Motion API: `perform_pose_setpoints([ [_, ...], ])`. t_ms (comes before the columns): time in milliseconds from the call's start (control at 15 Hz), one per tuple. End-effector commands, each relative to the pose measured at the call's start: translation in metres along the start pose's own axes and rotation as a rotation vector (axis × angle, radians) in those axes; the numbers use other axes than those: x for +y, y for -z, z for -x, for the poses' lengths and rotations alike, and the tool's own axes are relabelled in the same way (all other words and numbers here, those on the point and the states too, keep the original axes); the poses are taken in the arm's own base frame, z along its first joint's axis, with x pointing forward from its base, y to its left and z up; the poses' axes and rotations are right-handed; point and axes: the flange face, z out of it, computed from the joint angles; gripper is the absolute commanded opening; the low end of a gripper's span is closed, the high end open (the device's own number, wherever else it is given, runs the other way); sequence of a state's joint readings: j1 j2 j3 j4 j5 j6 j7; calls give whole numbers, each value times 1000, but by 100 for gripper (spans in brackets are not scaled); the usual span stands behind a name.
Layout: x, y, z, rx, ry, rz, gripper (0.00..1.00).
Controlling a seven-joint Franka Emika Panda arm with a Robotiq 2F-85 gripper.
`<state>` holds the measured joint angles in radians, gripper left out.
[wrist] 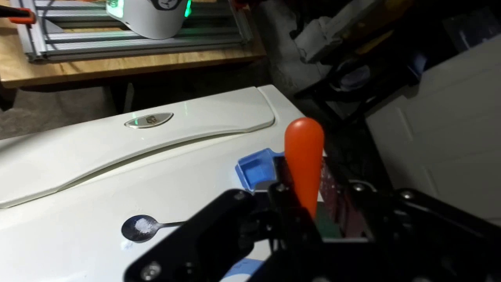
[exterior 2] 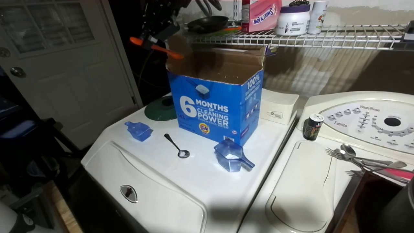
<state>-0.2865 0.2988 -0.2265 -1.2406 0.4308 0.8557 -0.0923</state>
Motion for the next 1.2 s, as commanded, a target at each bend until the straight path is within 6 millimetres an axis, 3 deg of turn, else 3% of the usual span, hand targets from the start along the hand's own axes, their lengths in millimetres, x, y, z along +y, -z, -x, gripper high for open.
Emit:
perform_pose_setpoints([
  [0, -6, 11, -8, 67, -86, -69, 6],
  [200, -13, 13, -24, 132, -113, -2, 6],
  [600, -36, -9, -65, 94, -105, 14, 6],
  [1133, -28, -24, -106, 114, -135, 210, 6],
])
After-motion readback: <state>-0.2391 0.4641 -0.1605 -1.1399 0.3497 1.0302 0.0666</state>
